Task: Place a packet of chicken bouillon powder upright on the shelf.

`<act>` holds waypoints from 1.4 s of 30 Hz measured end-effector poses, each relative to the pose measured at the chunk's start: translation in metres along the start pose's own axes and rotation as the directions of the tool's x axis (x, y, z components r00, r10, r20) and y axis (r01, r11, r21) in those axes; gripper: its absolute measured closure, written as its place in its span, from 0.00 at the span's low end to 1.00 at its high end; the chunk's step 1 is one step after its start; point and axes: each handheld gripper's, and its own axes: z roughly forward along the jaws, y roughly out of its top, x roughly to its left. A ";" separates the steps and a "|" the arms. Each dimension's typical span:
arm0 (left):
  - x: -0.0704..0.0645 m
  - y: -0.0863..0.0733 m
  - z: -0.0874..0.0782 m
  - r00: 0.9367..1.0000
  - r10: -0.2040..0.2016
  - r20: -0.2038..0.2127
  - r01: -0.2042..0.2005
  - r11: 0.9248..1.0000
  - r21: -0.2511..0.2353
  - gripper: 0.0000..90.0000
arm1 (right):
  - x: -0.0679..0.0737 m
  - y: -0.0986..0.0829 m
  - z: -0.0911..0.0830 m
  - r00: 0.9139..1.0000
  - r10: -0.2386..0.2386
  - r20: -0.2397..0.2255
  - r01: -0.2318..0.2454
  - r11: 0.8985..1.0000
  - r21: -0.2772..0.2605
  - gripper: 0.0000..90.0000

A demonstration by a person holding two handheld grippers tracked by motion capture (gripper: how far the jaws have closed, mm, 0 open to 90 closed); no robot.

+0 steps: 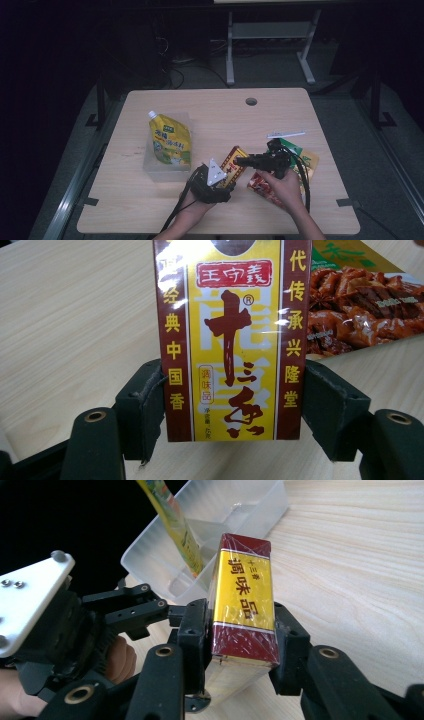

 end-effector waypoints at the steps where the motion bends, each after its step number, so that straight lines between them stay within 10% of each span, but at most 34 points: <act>1: 0.000 0.000 0.000 1.000 0.002 0.002 -0.002 1.000 -0.003 0.34 | 0.001 0.001 0.000 1.000 -0.010 0.004 0.010 1.000 0.006 0.73; 14: -0.004 -0.009 -0.012 0.998 0.031 0.051 -0.031 1.000 -0.001 0.28 | 0.019 0.019 -0.014 0.981 -0.176 0.076 0.173 0.984 0.046 0.75; 26: -0.013 -0.021 -0.019 0.991 0.077 0.111 -0.078 0.997 0.003 0.26 | 0.032 0.042 -0.003 0.915 -0.399 0.055 0.393 0.914 0.098 0.75; 42: -0.023 -0.025 -0.023 0.981 0.094 0.171 -0.092 0.996 -0.017 0.26 | 0.063 0.074 0.021 0.839 -0.539 -0.071 0.544 0.836 0.078 0.74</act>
